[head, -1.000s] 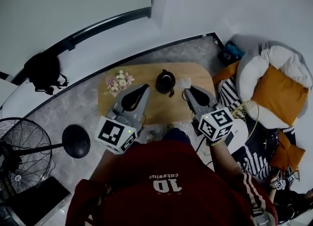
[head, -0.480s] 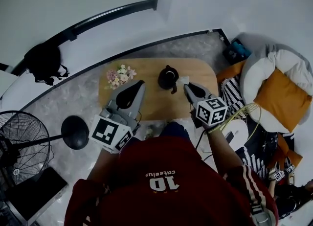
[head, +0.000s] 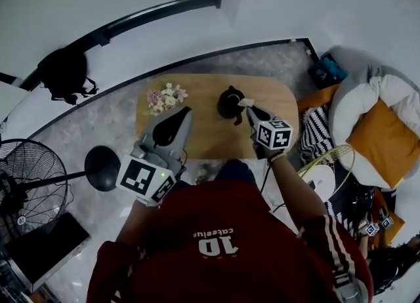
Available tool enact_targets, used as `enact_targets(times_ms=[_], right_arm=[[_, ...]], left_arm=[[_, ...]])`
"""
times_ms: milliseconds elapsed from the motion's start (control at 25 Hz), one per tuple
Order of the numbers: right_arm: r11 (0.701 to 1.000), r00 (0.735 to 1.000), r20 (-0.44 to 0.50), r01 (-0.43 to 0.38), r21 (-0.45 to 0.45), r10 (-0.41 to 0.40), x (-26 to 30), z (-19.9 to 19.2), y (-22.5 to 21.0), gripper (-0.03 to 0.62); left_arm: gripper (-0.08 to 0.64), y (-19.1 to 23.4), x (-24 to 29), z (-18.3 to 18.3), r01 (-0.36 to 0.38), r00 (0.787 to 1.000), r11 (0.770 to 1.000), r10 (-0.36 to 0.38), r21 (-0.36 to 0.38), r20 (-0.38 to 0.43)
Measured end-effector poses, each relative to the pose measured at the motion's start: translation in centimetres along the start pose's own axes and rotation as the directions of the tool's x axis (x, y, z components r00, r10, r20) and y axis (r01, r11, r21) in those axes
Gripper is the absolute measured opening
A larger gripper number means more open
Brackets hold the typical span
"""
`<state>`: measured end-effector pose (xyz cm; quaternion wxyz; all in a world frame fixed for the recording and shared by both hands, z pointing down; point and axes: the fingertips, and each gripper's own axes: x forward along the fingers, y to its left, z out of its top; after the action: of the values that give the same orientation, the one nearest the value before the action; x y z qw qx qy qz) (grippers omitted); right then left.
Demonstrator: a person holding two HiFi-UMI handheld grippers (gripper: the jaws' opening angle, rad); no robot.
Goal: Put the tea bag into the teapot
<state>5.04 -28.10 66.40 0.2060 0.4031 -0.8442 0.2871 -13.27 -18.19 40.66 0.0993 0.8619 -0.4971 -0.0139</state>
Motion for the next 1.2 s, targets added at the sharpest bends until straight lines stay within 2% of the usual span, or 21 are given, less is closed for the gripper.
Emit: enact_targets(times_ms=[280,600,1000,1200], right_arm=[[0.998,0.996,-0.085,0.027,-0.056,-0.032,4.8,-2.8,-3.5,0.031],[0.995,0.979,-0.193,0.044,-0.089,-0.061,9.4,-6.0,-6.0,0.031],[0.988,0.966,-0.251,0.027,-0.155,-0.066,12.3,-7.1,-6.3,0.032],[0.983,0.966,-0.248,0.029,-0.182,-0.074,12.8,-7.0,-6.6,0.035]], left_arm=[[0.002,1.3,0.2,-1.4,-0.056,0.997,0.998,0.056,-0.001,-0.043],[0.002,3.2,-0.2,-2.1,-0.126,0.989,0.992,0.125,-0.008,-0.081],[0.002,4.2,-0.6,-2.4,-0.17,0.981,0.985,0.169,-0.003,-0.095],[0.002,4.5,-0.7,-2.5,-0.182,0.978,0.983,0.181,0.005,-0.1]])
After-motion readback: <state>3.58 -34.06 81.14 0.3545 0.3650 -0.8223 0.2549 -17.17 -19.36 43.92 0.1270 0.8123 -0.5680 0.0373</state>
